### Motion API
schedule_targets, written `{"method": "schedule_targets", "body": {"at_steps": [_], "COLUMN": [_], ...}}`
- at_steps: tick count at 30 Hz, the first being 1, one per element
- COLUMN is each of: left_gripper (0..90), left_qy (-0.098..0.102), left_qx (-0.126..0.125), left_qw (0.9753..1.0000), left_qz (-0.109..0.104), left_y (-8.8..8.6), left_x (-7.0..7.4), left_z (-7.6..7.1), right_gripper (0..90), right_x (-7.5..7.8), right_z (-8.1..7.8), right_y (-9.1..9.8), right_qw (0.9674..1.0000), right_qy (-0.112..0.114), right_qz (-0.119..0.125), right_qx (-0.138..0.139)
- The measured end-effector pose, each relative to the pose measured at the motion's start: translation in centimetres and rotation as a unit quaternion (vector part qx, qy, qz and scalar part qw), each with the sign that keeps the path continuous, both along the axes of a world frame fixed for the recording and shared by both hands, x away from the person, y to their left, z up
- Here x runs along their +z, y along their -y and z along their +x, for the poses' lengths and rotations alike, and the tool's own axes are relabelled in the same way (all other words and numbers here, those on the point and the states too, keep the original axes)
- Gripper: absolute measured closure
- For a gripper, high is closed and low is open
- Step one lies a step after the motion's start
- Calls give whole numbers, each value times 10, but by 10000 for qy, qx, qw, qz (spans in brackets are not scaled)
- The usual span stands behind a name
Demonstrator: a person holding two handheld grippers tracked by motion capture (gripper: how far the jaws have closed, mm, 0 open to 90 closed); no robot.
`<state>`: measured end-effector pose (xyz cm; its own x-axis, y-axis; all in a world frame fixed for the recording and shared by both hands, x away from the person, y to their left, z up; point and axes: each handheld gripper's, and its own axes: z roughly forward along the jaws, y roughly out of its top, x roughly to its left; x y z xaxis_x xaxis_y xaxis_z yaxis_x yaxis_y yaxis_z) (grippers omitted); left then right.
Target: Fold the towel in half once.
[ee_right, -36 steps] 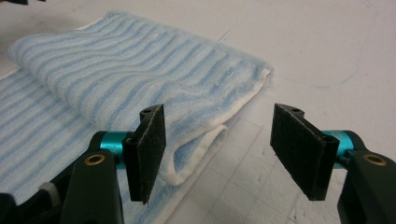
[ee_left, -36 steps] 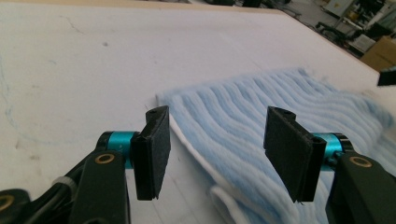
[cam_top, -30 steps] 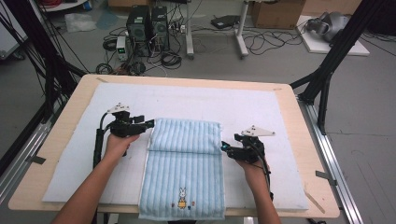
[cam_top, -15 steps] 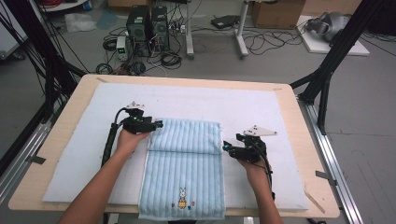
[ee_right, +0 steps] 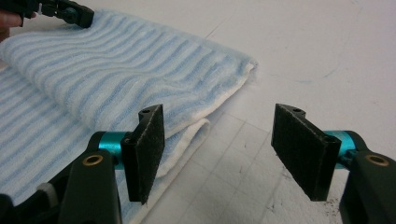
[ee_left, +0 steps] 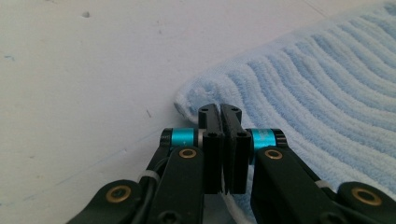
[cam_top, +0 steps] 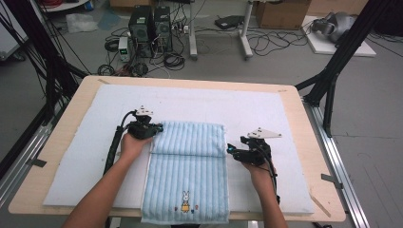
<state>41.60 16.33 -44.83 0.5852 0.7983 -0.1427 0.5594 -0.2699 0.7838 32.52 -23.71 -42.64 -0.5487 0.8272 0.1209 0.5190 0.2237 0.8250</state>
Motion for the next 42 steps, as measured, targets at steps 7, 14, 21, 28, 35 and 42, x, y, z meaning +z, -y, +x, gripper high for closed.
{"method": "schedule_targets", "body": {"at_steps": [7,14,21,28,35,42], "left_gripper": [873,873,873,873,872,873], "left_qy": [87,222,238,204,173,144], "left_qx": [-45,-129,-139,-171,-184,-178], "left_qw": [9970,9937,9924,9920,9919,9920], "left_qz": [-764,-1090,-1197,-1232,-1249,-1243], "left_y": [-9,-17,-21,-20,-22,-23], "left_x": [11,19,22,22,20,20], "left_z": [-7,-17,-18,-19,-18,-18], "right_gripper": [342,339,370,432,535,788], "right_x": [-1,7,7,-6,-14,-13], "right_z": [2,16,50,80,89,87], "right_y": [0,-7,-25,-49,-63,-68], "right_qw": [10000,9999,9997,9964,9932,9924], "right_qy": [-7,33,-227,-649,-728,-637], "right_qz": [85,126,-82,-534,-889,-1049], "right_qx": [-24,-79,-77,-91,-172,-28]}}
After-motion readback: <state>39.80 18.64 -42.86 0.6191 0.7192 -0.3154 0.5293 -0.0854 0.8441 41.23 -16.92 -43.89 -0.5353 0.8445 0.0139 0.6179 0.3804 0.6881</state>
